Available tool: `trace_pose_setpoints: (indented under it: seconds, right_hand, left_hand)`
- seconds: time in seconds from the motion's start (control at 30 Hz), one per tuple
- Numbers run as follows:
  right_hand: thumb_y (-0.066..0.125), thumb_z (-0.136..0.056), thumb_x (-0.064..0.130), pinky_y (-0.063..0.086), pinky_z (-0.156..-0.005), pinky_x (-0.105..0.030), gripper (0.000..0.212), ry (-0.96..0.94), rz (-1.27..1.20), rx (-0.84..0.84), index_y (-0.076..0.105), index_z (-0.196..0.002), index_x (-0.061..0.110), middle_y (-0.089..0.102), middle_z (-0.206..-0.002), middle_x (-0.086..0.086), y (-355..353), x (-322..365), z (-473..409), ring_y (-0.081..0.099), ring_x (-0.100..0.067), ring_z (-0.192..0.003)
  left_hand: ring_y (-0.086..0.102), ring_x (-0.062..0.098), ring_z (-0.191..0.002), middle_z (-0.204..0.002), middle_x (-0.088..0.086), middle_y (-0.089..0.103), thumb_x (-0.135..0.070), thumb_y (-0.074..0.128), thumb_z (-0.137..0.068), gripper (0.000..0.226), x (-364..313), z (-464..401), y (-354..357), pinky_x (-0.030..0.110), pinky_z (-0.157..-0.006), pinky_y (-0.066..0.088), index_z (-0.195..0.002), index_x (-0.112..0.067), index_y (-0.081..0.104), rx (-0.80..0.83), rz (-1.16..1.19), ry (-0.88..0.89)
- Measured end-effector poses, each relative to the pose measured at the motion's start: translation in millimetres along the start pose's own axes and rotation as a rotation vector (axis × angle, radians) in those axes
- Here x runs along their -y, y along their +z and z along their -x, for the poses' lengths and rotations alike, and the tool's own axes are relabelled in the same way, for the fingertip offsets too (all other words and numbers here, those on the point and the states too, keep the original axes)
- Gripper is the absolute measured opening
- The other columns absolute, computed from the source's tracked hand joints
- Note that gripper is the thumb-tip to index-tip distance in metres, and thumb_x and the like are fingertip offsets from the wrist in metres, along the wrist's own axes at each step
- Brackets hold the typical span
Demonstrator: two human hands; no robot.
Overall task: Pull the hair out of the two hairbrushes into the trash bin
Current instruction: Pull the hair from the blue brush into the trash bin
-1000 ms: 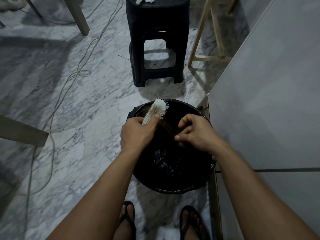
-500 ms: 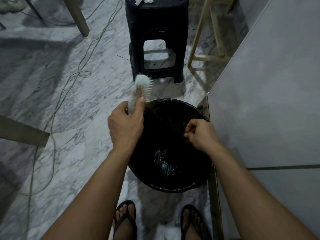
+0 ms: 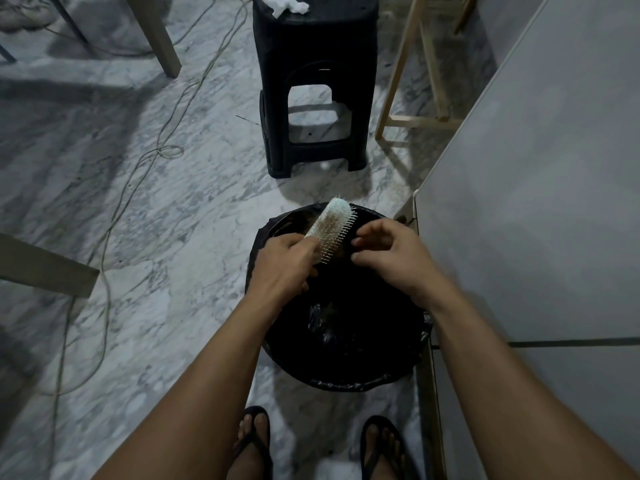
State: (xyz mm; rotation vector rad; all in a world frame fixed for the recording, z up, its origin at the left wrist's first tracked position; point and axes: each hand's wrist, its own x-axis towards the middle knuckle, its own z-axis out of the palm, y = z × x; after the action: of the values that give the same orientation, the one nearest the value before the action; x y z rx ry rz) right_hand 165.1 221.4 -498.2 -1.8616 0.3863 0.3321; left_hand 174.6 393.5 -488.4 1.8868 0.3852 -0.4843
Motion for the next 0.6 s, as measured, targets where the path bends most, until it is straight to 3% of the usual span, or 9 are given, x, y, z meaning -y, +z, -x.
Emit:
trace_pose_setpoints:
  seconds: [0.07,0.17,0.23,0.33,0.47,0.6]
  right_hand:
    - [0.077,-0.077,0.015,0.053,-0.082,-0.036,0.037,0.091,-0.150,0.096,0.053,-0.105,0.018,0.071,-0.107,-0.006,8,3,4,0.068,-0.017,-0.095]
    - [0.077,-0.078,0.018,0.054,-0.072,-0.033,0.048,0.105,-0.138,0.084,0.045,-0.114,0.013,0.074,-0.098,-0.011,12,0,5,0.072,-0.022,-0.085]
    - [0.078,-0.077,0.011,0.055,-0.068,-0.033,0.044,0.094,-0.115,0.035,0.047,-0.108,0.013,0.075,-0.084,-0.012,10,-1,5,0.071,-0.019,-0.070]
    - [0.074,-0.078,0.001,0.057,-0.064,-0.032,0.021,0.055,-0.090,0.009,0.060,-0.088,0.013,0.073,-0.065,-0.005,5,-3,4,0.067,-0.014,-0.054]
    - [0.072,-0.078,-0.005,0.055,-0.054,-0.021,0.017,0.034,0.011,0.086,0.069,-0.068,0.009,0.070,-0.054,-0.001,-2,-2,4,0.062,-0.009,-0.045]
    - [0.072,-0.078,-0.003,0.050,-0.050,-0.019,0.015,0.048,0.144,0.217,0.072,-0.069,0.008,0.071,-0.058,-0.006,-7,-1,5,0.063,-0.010,-0.047]
  left_hand:
    - [0.052,0.021,-0.047,-0.060,0.007,0.062,-0.027,0.053,-0.073,0.024,-2,1,3,0.029,-0.049,0.040,-0.070,-0.007,0.067,0.052,0.029,-0.019]
    - [0.049,0.020,-0.047,-0.061,0.007,0.058,-0.022,0.052,-0.069,0.027,-2,2,5,0.031,-0.048,0.038,-0.079,-0.004,0.068,0.115,0.021,0.007]
    - [0.048,0.018,-0.046,-0.060,0.006,0.058,-0.018,0.053,-0.073,0.022,0,1,6,0.030,-0.049,0.039,-0.081,-0.009,0.071,0.129,-0.015,0.021]
    - [0.052,0.017,-0.048,-0.063,0.003,0.062,-0.022,0.058,-0.079,0.017,6,-4,7,0.033,-0.053,0.044,-0.083,-0.015,0.073,0.087,-0.069,0.042]
    - [0.058,0.022,-0.064,-0.067,0.000,0.063,-0.030,0.061,-0.089,0.015,15,-11,9,0.049,-0.073,0.055,-0.083,-0.019,0.069,-0.007,-0.116,0.078]
    - [0.057,0.021,-0.064,-0.066,0.000,0.062,-0.028,0.061,-0.092,0.017,18,-8,12,0.040,-0.063,0.049,-0.083,-0.015,0.069,-0.050,-0.207,0.114]
